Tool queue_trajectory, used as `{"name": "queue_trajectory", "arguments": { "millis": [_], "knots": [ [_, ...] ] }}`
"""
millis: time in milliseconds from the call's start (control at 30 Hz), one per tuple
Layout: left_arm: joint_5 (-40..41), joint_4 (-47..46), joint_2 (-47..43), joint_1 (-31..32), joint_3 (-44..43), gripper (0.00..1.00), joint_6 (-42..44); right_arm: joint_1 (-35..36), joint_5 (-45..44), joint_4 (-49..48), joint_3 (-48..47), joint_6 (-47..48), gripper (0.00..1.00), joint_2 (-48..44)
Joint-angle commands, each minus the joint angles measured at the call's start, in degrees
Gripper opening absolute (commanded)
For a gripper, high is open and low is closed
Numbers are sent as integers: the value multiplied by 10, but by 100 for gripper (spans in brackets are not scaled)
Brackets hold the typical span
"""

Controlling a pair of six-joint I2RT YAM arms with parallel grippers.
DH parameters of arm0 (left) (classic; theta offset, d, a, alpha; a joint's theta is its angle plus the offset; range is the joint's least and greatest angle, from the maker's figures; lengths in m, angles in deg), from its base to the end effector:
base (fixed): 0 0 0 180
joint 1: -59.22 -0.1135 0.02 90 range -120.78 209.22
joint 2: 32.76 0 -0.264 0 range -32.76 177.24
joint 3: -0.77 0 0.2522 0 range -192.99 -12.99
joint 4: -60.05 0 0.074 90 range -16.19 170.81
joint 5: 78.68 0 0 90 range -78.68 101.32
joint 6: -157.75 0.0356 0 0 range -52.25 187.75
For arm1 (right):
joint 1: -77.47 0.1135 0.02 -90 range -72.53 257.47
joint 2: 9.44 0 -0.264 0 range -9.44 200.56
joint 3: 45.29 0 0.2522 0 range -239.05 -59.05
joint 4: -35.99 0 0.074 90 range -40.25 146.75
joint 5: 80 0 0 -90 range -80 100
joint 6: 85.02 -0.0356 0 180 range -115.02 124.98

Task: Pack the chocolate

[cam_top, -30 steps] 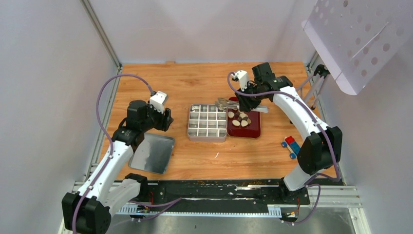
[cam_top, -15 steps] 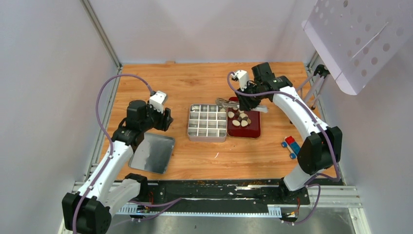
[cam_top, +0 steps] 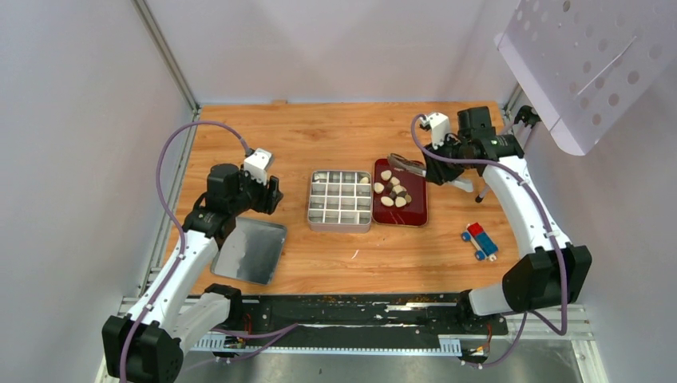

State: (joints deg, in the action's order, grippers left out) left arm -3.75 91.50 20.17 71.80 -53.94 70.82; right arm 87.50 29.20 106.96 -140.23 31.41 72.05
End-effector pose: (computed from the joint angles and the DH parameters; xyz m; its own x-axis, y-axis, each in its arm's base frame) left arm 0.2001 -0.0541 0.2783 -0.4594 0.1555 -0.8745 0.4561 0.8862 -0.0820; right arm 0.2776 0.0610 0.3425 -0.5932 -0.5318 -0.6044 -0.6728 0.7398 0.0094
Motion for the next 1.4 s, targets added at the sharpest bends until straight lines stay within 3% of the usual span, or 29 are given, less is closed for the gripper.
{"name": "queue_trajectory", "arguments": {
  "millis": [0,900,1367],
  "knots": [
    [-5,-18,1,-5,3,63,-3,-1,12,-14,10,-16,33,-3],
    [-4,-17,-12,-13,17,63,-4,0,10,-25,-58,-31,43,129],
    [-5,-19,-18,-19,26,63,-7,6,1,-41,-58,-30,41,166]
  ]
}}
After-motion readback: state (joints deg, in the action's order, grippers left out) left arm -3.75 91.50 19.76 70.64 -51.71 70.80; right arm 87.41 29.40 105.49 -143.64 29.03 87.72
